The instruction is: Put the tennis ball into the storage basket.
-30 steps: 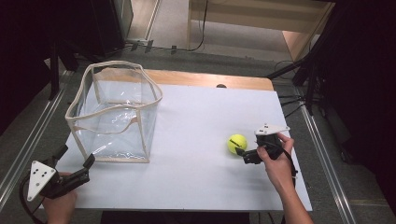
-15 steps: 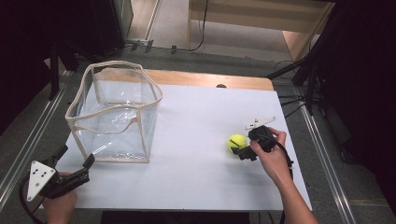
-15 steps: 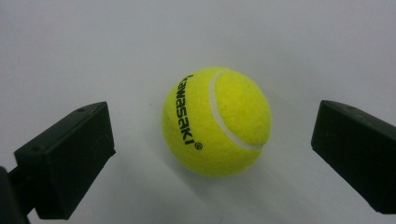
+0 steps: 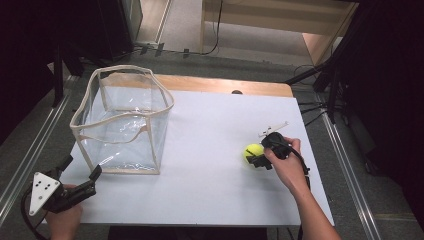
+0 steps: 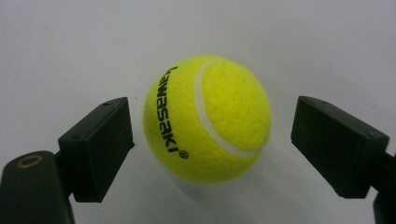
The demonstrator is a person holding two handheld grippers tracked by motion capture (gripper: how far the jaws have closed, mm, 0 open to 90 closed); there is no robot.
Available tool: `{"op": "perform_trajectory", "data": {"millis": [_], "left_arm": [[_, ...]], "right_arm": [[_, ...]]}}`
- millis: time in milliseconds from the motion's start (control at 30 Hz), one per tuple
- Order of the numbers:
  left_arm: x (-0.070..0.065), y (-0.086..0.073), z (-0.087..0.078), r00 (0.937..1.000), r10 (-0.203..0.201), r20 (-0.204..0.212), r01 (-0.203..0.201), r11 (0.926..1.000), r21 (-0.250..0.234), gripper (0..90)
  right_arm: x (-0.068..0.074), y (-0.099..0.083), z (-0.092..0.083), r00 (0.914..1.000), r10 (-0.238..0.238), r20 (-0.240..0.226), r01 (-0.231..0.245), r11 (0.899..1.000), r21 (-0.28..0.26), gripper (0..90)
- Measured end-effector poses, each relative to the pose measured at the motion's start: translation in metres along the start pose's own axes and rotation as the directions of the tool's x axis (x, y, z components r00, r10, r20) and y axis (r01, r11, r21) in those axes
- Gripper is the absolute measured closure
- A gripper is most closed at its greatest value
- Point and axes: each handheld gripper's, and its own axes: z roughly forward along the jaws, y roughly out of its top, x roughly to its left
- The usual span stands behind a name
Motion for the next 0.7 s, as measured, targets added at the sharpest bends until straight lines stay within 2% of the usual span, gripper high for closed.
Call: {"op": "perform_trajectory", "data": {"millis": [67, 133, 267, 333, 700], "left_arm": [[0.0, 0.0, 0.0, 1.0, 0.0, 0.0, 0.0, 1.0, -0.001, 9.8], [0.0, 0.0, 0.0, 1.0, 0.0, 0.0, 0.0, 1.0, -0.002, 9.8], [0.001, 0.0, 0.0, 1.0, -0.001, 0.002, 0.001, 1.0, -0.002, 9.8], [0.001, 0.0, 0.0, 1.0, -0.001, 0.002, 0.001, 1.0, -0.002, 9.8], [0.001, 0.0, 0.0, 1.0, -0.002, 0.003, 0.002, 1.0, 0.001, 9.8]], "right_arm": [[0.001, 0.0, 0.001, 0.9999, 0.014, -0.001, -0.014, 1.0, 0.012, 12.3], [0.001, 0.001, 0.005, 0.9999, 0.0, -0.013, 0.0, 1.0, 0.017, 14.6], [0.001, 0.002, 0.009, 0.9999, 0.006, -0.016, -0.006, 0.999, 0.036, 15.8], [0.002, 0.003, 0.012, 0.9999, 0.007, -0.013, -0.006, 0.999, 0.043, 20.6], [-0.001, 0.004, 0.019, 1.0, 0.005, 0.003, -0.005, 0.998, 0.063, 22.1]]}}
